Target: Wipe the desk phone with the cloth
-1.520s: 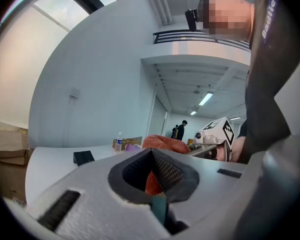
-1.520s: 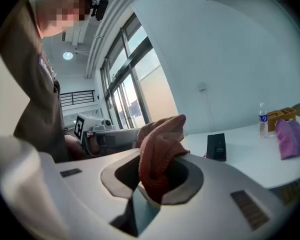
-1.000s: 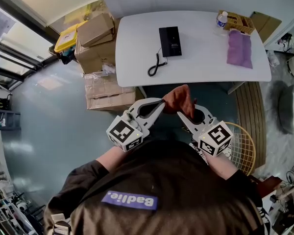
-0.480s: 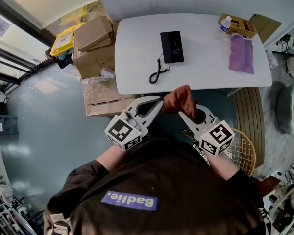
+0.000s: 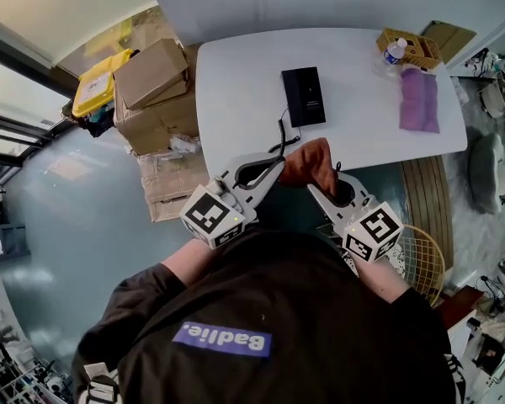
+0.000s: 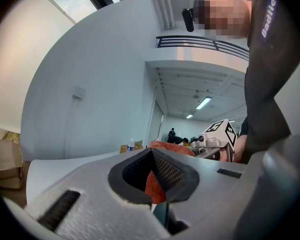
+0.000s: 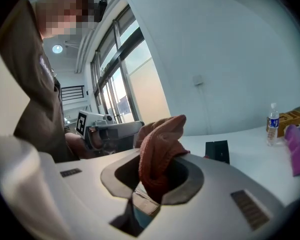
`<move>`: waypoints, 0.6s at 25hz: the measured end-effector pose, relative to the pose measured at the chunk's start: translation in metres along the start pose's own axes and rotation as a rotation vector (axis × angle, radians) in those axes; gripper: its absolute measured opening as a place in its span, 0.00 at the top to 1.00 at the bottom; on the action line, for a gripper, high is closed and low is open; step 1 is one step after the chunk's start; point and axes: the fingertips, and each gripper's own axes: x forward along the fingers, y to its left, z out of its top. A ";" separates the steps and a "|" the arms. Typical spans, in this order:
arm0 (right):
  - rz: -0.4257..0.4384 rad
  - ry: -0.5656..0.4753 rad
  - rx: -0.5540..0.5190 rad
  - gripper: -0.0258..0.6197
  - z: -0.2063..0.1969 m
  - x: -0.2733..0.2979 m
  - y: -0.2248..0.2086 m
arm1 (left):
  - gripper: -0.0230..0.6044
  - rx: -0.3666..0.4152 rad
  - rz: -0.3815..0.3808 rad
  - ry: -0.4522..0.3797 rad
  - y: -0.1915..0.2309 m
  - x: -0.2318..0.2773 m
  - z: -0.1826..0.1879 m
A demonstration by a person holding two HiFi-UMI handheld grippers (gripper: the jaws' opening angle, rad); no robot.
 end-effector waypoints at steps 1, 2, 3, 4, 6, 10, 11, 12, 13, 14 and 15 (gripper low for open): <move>-0.008 -0.002 -0.002 0.81 0.003 0.006 -0.001 | 0.94 0.000 -0.012 0.000 0.006 0.000 0.001; -0.017 -0.004 -0.003 0.81 0.005 0.011 -0.003 | 0.94 0.001 -0.022 0.000 0.012 0.000 0.002; -0.026 -0.006 -0.001 0.81 0.007 0.015 -0.006 | 0.94 0.001 -0.029 0.001 0.018 0.000 0.003; -0.036 -0.007 0.003 0.81 0.008 0.020 -0.009 | 0.94 0.002 -0.031 0.003 0.024 0.000 0.003; -0.049 -0.009 0.013 0.81 0.011 0.027 -0.017 | 0.94 0.001 -0.030 0.007 0.035 0.003 0.003; -0.039 -0.006 0.016 0.81 0.016 0.035 -0.032 | 0.94 -0.005 -0.016 0.010 0.047 0.011 0.002; -0.030 -0.005 0.014 0.81 0.018 0.037 -0.035 | 0.94 -0.005 -0.011 0.011 0.049 0.015 0.003; -0.019 -0.004 0.011 0.81 0.019 0.040 -0.039 | 0.94 -0.004 -0.004 0.012 0.051 0.018 0.003; -0.008 -0.003 0.009 0.81 0.020 0.042 -0.043 | 0.94 -0.004 0.003 0.012 0.053 0.022 0.004; 0.003 -0.001 0.008 0.81 0.021 0.044 -0.047 | 0.94 -0.005 0.012 0.012 0.054 0.026 0.005; 0.014 0.001 0.008 0.81 0.022 0.045 -0.051 | 0.94 -0.006 0.020 0.012 0.055 0.030 0.005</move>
